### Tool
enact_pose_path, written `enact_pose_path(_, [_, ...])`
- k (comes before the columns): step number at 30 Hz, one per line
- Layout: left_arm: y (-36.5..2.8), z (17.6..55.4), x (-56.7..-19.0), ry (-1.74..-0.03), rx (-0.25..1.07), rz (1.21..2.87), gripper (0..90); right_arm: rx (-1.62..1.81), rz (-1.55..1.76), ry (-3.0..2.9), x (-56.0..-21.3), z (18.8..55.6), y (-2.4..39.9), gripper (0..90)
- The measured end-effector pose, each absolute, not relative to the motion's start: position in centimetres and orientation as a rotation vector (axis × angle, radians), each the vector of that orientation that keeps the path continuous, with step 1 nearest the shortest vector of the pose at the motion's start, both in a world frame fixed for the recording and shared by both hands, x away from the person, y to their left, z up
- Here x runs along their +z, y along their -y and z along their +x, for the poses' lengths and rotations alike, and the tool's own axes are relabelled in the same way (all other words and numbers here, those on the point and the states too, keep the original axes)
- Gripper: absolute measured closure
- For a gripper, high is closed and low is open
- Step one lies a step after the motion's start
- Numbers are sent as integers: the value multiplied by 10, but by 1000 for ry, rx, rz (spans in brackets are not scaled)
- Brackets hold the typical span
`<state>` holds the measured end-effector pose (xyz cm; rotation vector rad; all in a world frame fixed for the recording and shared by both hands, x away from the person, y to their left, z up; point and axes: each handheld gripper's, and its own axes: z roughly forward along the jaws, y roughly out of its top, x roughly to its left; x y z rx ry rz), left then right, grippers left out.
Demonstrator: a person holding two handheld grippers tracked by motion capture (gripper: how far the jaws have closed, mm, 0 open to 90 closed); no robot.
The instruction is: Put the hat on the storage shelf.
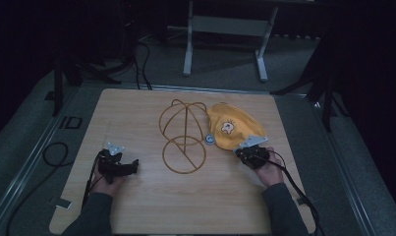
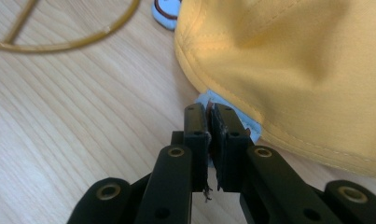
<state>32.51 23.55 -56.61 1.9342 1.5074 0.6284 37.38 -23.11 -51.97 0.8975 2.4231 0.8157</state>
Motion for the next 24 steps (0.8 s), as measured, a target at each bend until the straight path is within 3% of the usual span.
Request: enact_pose_path(24, [-235, 325, -566, -1510, 627, 1929, 115, 962, 895, -2310, -465, 381, 218, 854])
